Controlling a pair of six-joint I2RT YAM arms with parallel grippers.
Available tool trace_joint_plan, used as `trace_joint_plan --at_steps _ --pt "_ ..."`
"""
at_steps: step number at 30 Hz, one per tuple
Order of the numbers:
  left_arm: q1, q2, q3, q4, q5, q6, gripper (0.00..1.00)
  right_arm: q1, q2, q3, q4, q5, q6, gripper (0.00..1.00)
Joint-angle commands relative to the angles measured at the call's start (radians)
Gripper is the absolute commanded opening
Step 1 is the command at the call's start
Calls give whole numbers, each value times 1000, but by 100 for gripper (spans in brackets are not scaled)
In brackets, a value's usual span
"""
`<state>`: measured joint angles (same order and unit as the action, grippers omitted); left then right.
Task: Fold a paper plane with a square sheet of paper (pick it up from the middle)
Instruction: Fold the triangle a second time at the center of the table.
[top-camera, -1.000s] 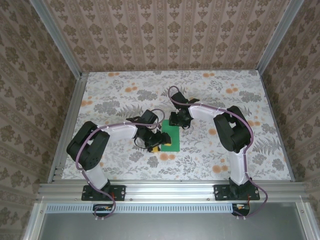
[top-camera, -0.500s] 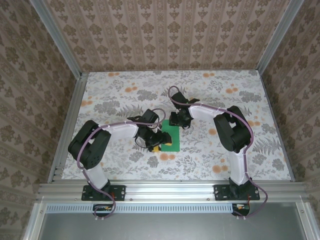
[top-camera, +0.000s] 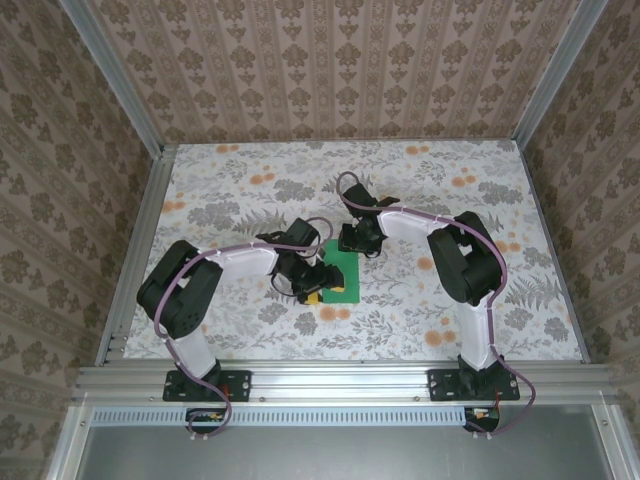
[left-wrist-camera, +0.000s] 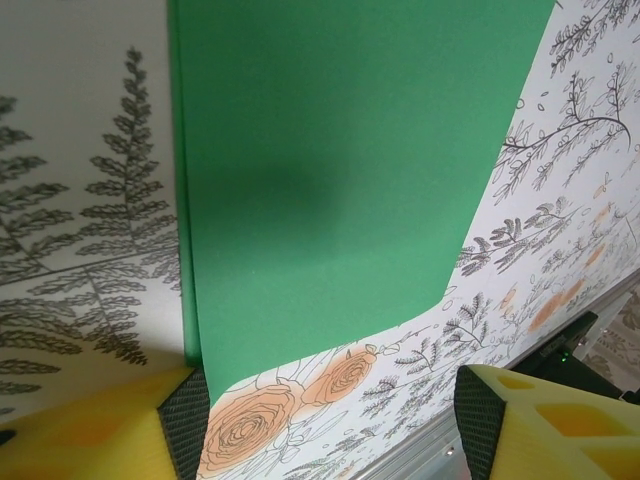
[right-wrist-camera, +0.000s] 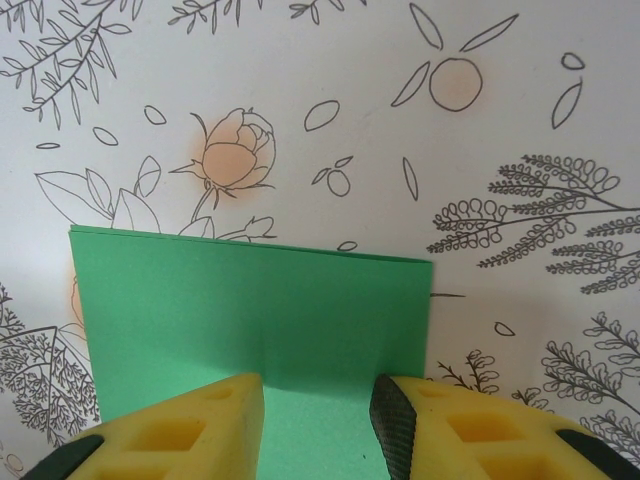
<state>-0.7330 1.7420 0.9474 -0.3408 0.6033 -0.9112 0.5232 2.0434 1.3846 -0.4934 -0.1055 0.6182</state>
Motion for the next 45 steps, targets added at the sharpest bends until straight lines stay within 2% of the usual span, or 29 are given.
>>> trace_joint_plan --at_steps 1,14,27,45 --pt "-6 18 33 -12 13 30 68 -3 98 -58 7 13 14 40" --pt "-8 32 30 6 24 32 69 -5 94 -64 10 13 15 40" --pt "-9 -12 63 61 20 64 59 -9 87 -76 23 -20 15 39" --pt "-7 10 111 115 4 66 61 -23 79 -99 33 -46 17 37"
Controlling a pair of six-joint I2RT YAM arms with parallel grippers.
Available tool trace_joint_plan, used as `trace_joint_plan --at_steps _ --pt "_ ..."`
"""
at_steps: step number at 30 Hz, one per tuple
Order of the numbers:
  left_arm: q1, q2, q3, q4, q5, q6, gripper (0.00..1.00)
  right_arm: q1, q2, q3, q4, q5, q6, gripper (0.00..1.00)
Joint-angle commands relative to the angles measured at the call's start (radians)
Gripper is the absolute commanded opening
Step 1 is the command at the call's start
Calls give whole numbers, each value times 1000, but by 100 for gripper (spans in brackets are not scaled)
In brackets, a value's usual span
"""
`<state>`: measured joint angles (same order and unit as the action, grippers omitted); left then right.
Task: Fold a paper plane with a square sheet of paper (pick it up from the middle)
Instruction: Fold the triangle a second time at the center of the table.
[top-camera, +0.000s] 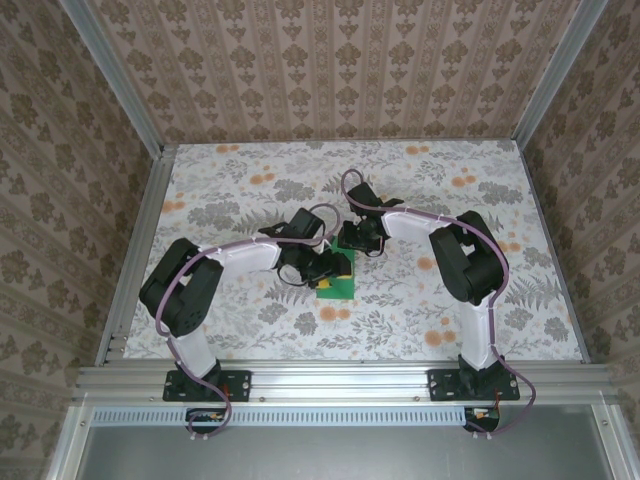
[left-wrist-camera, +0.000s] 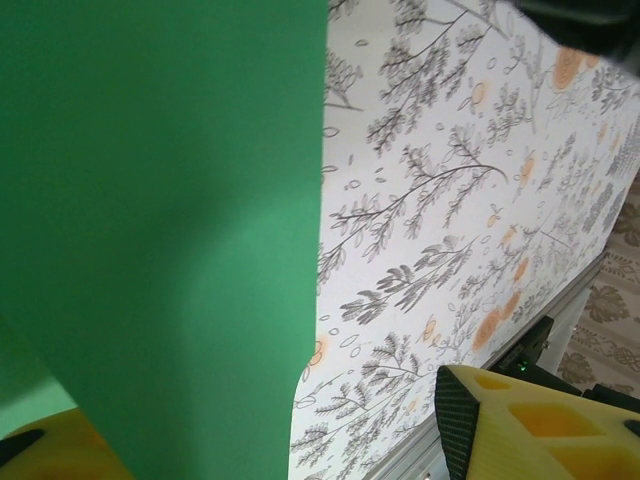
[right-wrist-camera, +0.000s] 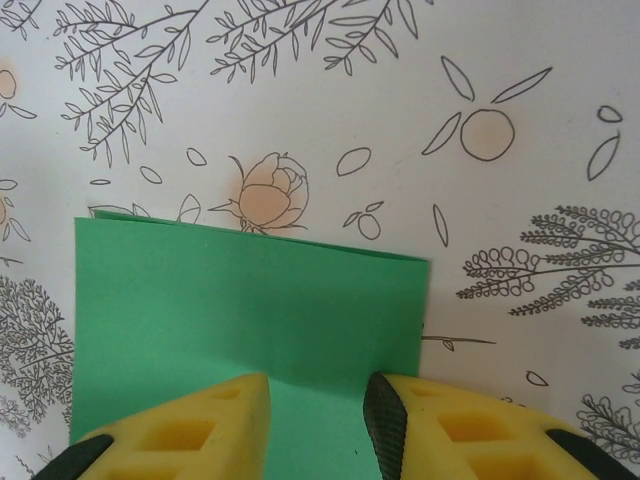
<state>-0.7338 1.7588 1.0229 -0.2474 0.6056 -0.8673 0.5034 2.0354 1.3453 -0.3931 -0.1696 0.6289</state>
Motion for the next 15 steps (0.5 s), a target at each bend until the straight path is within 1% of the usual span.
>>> trace_joint_plan --at_steps 1,7,12,15 --pt "-6 -8 38 22 4 22 61 -3 87 -60 -67 17 6 37" --pt "-1 -44 28 -61 -36 46 61 -9 89 -61 -72 23 5 37" --pt "5 -78 -28 -78 -32 35 61 -11 93 -60 -72 25 3 37" --pt "6 -97 -44 -82 -25 36 59 -11 95 -59 -72 25 2 36"
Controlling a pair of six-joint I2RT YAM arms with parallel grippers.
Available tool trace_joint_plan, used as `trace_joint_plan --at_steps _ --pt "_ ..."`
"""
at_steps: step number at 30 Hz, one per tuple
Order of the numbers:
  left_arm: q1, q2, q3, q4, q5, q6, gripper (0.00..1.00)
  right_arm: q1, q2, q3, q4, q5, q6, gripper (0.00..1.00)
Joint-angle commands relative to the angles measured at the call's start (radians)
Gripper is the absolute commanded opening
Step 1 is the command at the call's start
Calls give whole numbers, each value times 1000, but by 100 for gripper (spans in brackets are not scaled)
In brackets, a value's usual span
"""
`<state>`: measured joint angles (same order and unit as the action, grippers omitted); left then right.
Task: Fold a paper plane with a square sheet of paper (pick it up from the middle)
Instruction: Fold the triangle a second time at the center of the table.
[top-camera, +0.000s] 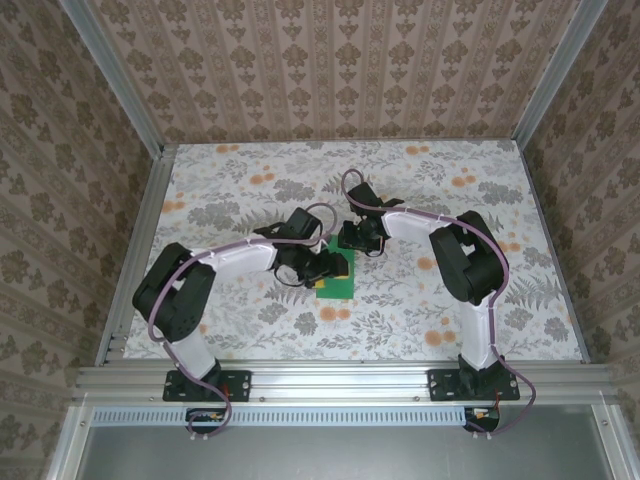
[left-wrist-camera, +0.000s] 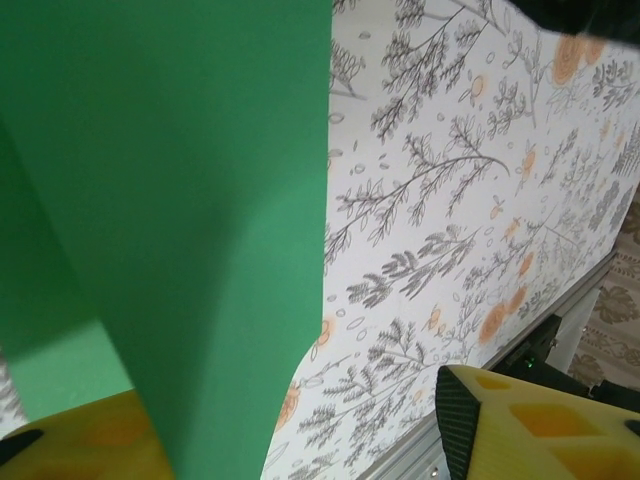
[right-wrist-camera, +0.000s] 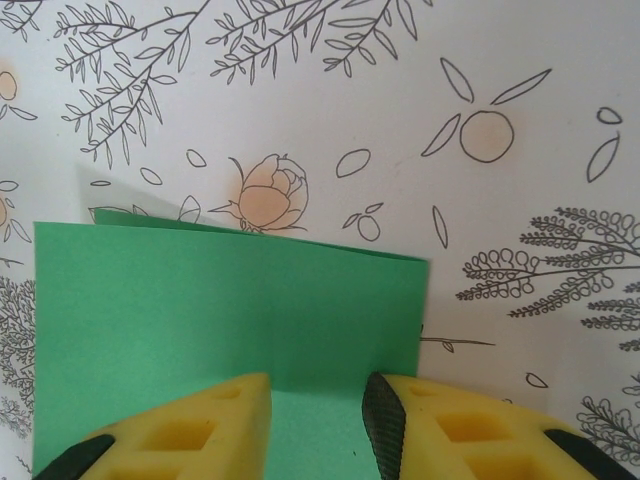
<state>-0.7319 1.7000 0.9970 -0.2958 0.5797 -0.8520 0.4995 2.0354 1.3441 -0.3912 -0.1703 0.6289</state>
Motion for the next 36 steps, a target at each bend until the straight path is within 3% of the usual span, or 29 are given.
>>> trace_joint_plan --at_steps 1,7,22,28,36 --pt "3 -43 -21 -34 5 21 58 -7 94 -58 -74 26 3 37" --pt "3 -67 -24 4 28 18 50 -6 94 -61 -70 25 5 37" --pt "12 76 39 116 -2 18 48 -7 73 -68 -46 -19 -1 36" --pt "23 98 20 149 -17 21 46 -21 0 -87 12 -118 -34 36" --pt "35 115 -6 180 -14 18 34 -50 -125 -144 110 -309 -75 39"
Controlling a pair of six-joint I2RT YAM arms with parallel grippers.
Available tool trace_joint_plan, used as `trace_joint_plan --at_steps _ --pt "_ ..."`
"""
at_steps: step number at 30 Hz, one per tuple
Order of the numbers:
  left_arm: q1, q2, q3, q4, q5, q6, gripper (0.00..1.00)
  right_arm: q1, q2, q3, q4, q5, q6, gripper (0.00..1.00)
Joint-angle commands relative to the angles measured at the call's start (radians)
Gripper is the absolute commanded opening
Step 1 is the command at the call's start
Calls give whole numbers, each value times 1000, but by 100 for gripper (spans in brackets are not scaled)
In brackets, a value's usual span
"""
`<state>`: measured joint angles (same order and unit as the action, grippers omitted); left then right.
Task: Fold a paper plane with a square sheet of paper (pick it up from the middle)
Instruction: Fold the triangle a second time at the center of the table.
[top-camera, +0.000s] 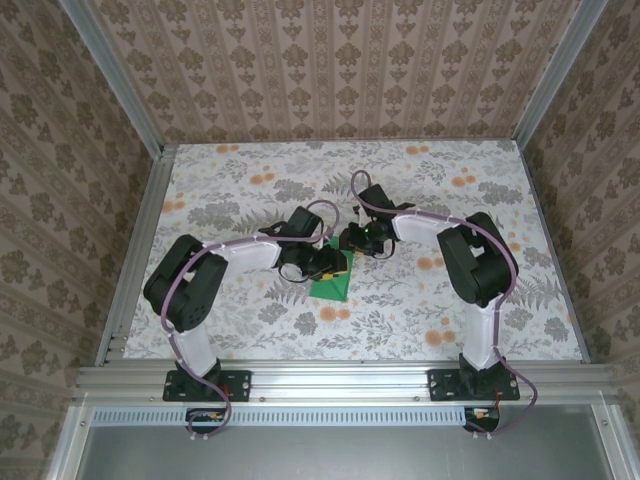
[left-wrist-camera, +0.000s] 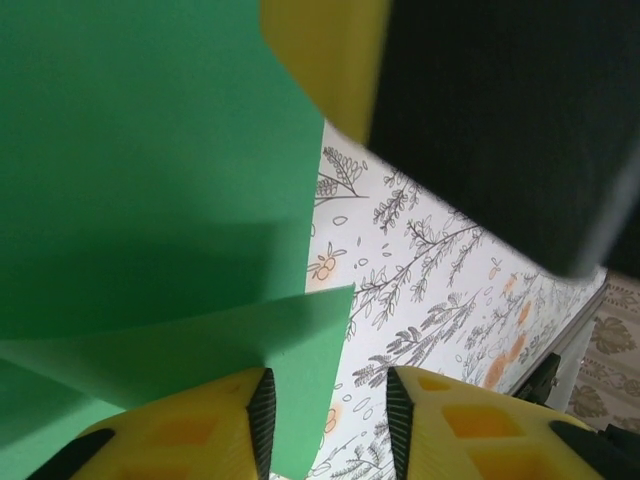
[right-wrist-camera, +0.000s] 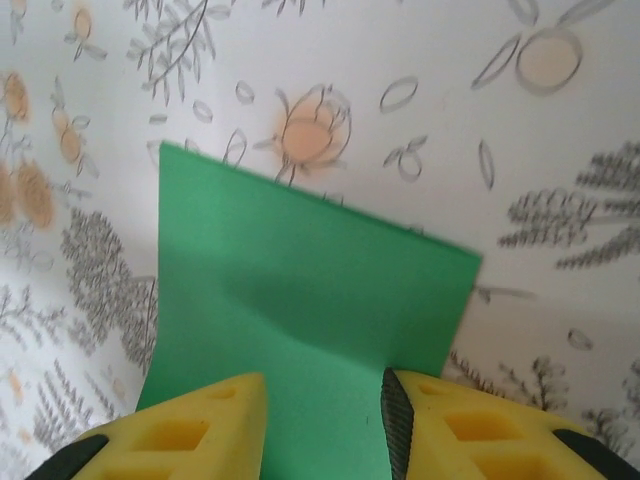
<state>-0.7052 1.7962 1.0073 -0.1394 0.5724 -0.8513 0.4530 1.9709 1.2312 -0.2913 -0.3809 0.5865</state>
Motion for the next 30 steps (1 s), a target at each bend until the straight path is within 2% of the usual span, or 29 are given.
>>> trace_joint_plan --at_steps 1,15,24,30 --pt "8 19 -18 24 -6 17 33 -4 -72 -41 12 -110 -38 39" --pt "10 15 -32 5 -31 21 19 -5 -191 -230 19 -201 -106 36" --pt "12 9 -32 0 -34 18 14 -5 -190 -291 90 -280 -87 36" --pt "12 8 -33 1 -33 18 11 -5 -171 -295 139 -290 -61 34"
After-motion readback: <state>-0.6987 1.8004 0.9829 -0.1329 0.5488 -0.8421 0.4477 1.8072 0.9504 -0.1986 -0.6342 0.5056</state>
